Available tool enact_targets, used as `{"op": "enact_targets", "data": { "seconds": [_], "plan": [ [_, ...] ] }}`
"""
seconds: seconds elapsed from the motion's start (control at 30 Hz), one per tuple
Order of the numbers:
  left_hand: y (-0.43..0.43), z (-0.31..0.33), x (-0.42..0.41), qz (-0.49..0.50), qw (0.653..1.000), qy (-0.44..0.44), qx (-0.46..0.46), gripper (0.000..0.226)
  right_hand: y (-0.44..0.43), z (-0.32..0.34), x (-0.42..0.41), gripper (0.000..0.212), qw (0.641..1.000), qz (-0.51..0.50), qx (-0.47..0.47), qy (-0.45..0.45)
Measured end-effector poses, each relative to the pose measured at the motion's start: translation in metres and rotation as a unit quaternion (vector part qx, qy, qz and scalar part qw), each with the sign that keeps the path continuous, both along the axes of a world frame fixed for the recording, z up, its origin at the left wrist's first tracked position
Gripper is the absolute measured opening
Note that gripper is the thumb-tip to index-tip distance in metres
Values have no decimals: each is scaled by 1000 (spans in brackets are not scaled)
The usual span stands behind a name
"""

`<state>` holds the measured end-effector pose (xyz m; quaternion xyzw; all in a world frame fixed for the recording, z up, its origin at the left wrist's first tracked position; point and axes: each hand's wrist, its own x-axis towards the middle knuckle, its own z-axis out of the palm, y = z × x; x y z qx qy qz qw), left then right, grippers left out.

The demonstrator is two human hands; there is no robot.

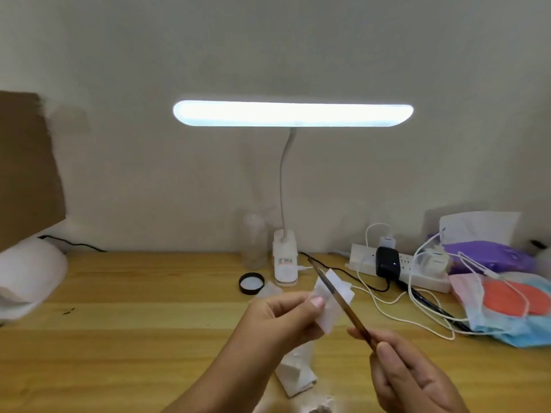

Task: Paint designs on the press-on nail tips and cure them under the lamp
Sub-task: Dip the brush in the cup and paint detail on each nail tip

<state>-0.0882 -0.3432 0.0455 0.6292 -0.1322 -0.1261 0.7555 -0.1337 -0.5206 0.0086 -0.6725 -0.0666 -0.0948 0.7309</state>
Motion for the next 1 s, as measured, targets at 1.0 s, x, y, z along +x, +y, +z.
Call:
{"op": "enact_targets", "data": {
  "seconds": [1.0],
  "plan": [
    [-18,4,-32,16,999,-48,-11,8,-2,33,-6,43,996,58,-39,54]
  ]
}}
